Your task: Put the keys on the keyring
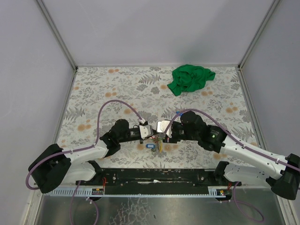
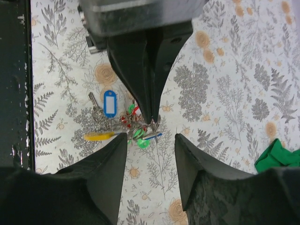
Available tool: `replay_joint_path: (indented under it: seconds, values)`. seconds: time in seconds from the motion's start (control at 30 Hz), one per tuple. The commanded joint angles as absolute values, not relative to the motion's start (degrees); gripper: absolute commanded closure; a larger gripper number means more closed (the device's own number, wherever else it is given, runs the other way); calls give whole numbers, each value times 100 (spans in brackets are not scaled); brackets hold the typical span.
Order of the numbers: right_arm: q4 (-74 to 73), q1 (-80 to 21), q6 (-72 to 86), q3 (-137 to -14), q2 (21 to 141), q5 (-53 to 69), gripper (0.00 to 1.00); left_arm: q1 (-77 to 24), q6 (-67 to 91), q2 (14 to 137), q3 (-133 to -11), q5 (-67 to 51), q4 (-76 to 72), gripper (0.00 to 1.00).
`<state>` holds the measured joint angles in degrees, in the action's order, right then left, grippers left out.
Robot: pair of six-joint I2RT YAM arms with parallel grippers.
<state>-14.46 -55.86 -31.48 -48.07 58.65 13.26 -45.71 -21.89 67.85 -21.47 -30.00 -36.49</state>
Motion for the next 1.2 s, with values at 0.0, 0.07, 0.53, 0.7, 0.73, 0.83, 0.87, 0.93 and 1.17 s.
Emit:
replay_joint_path:
  seconds: [0.0,0.07,0.53,0.7,0.73,0.83,0.87,0.93,1.17]
  values:
    - [-1216,-5614,-3181,-4552,5745,977,49,-4514,-2084,6707,-2059,-3059,-4167,100]
    - [-1105,-5564,-3193,-4426,5731,887,50,-4497,-2074,6650,-2033,-3168,-4194,100]
    - [-696,-5209,-3301,-4248,6004,1514,59,-4476,-2161,6526,-2030,-3553,-4087,100]
    - [-878,-5210,-3357,-4349,6116,1659,63,-4474,-2148,6514,-2039,-3558,-4079,100]
    - [-882,-5205,-3364,-4344,6125,1656,64,-4481,-2151,6518,-2039,-3568,-4078,100]
    - [-875,-5192,-3366,-4350,6167,1652,70,-4475,-2159,6506,-2045,-3586,-4069,100]
    - [-878,-5189,-3374,-4357,6186,1657,72,-4478,-2154,6505,-2041,-3596,-4062,100]
    - [-886,-5189,-3370,-4372,6203,1657,76,-4475,-2156,6507,-2053,-3596,-4048,100]
    - [-906,-5193,-3369,-4403,6208,1679,93,-4474,-2158,6502,-2065,-3641,-4039,100]
